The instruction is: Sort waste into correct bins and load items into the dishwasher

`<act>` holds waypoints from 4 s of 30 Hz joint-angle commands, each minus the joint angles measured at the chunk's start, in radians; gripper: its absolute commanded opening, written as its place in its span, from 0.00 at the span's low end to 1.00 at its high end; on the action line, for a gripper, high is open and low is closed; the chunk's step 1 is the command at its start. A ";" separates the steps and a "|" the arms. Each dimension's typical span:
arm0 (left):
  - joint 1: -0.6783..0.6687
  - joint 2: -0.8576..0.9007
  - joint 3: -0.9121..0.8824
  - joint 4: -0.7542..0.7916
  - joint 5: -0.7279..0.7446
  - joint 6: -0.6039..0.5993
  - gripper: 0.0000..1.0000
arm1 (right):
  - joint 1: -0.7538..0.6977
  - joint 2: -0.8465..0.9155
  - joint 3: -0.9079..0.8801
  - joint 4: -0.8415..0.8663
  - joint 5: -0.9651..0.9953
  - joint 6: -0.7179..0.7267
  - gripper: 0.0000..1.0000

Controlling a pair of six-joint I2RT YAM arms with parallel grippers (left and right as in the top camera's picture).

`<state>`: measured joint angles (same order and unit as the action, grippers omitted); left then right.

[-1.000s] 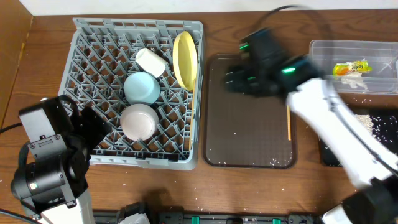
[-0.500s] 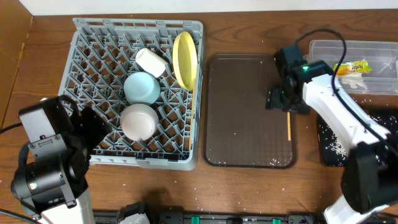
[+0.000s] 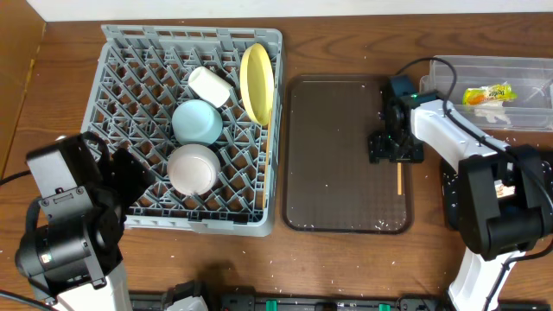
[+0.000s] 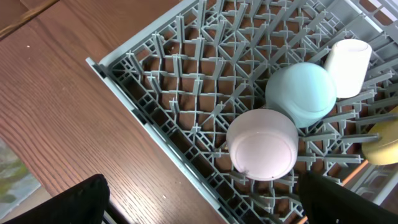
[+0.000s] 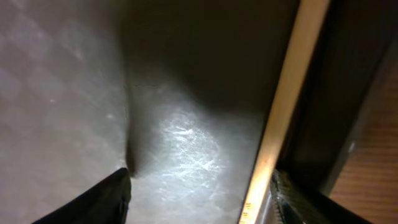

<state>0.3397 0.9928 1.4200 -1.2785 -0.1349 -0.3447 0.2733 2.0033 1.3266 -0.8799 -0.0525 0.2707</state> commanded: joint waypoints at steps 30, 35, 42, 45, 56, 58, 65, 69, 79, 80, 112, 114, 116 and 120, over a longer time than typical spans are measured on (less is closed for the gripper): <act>0.004 0.001 0.011 -0.002 -0.012 -0.013 0.98 | 0.273 -0.122 0.165 0.272 -0.602 0.429 0.01; 0.004 0.001 0.011 -0.002 -0.011 -0.013 0.98 | 0.429 -0.092 0.165 0.357 -0.492 0.570 0.01; 0.004 0.001 0.011 -0.002 -0.011 -0.013 0.98 | 0.531 -0.090 0.165 0.367 -0.354 0.685 0.01; 0.004 0.001 0.011 -0.002 -0.011 -0.013 0.98 | 0.553 -0.090 0.165 0.367 -0.300 0.695 0.02; 0.004 0.001 0.011 -0.002 -0.011 -0.013 0.98 | 0.570 -0.090 0.165 0.367 -0.266 0.670 0.31; 0.004 0.001 0.011 -0.002 -0.011 -0.013 0.98 | 0.570 -0.090 0.165 0.361 -0.266 0.665 0.30; 0.004 0.001 0.011 -0.002 -0.011 -0.013 0.98 | 0.551 -0.134 0.165 0.328 -0.237 0.579 0.11; 0.004 0.001 0.011 -0.002 -0.011 -0.013 0.98 | 0.496 -0.251 0.165 0.234 -0.161 0.499 0.19; 0.004 0.001 0.011 -0.002 -0.011 -0.013 0.98 | 0.375 -0.640 0.157 -0.194 0.211 0.376 0.43; 0.004 0.001 0.011 -0.002 -0.011 -0.013 0.98 | 0.376 -0.667 0.148 -0.224 0.238 0.377 0.44; 0.004 0.001 0.011 -0.002 -0.011 -0.013 0.98 | 0.537 -1.003 -0.409 -0.169 0.454 0.490 0.99; 0.004 0.001 0.011 -0.002 -0.011 -0.013 0.98 | 0.537 -0.997 -0.411 -0.189 0.436 0.490 0.99; 0.004 0.001 0.011 -0.002 -0.011 -0.013 0.98 | 0.538 -0.994 -0.426 -0.178 0.428 0.491 0.99; 0.004 0.001 0.011 -0.002 -0.011 -0.013 0.98 | 0.529 -1.018 -0.495 -0.068 0.425 0.426 0.99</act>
<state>0.3397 0.9928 1.4204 -1.2785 -0.1349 -0.3447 0.8024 1.0050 0.8898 -1.0107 0.3733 0.7658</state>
